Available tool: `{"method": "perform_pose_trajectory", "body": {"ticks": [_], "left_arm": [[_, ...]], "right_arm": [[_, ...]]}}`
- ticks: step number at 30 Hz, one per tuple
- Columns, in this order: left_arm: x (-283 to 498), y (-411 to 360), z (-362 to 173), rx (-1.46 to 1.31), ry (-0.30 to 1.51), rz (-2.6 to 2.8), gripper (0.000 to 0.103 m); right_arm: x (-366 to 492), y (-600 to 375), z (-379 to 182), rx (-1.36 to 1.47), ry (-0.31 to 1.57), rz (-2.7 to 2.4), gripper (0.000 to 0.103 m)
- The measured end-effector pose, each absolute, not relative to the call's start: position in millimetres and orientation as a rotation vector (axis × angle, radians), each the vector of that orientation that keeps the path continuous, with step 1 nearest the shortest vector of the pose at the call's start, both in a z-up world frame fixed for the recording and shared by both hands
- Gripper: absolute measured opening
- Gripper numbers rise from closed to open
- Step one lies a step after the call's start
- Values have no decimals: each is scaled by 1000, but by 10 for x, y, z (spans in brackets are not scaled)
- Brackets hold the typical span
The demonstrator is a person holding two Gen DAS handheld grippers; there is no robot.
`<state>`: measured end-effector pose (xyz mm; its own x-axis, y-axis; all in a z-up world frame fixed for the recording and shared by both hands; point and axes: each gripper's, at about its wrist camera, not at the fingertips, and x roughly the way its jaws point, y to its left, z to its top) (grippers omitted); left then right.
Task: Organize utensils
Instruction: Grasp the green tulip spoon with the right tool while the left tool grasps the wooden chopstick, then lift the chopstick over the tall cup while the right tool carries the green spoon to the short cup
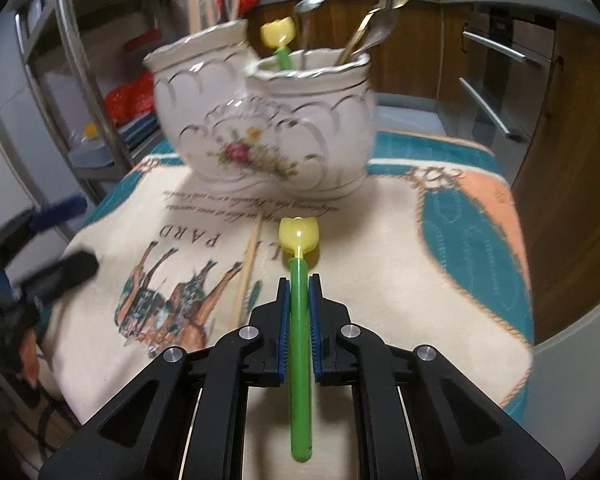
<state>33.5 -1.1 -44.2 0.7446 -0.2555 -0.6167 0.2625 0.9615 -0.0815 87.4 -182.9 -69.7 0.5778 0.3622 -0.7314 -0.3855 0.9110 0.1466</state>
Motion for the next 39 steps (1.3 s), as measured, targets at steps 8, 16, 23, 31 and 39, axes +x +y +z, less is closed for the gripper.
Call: {"method": "perform_pose_trajectory", "body": {"ticks": [8,16,23,31,39], "left_arm": [[327,-450,-562,-18,784,-331,97],[266,-895,-684,36,829,-300,86],[334,-1076,-789,108,852,-213,56],[482,-933,-765,123,867,-222,13],[489,-799,-684,241,884,-323,6]], "right_arm": [[924,-2097,-621,-4,820,379,10],[908,-2201,-599,3,805,349,10],[850,-2208,-583,-6,796,365,10],[819,-2187,-562,-12,787,380,10],[807,-2153,-561,-18,780,390,10]]}}
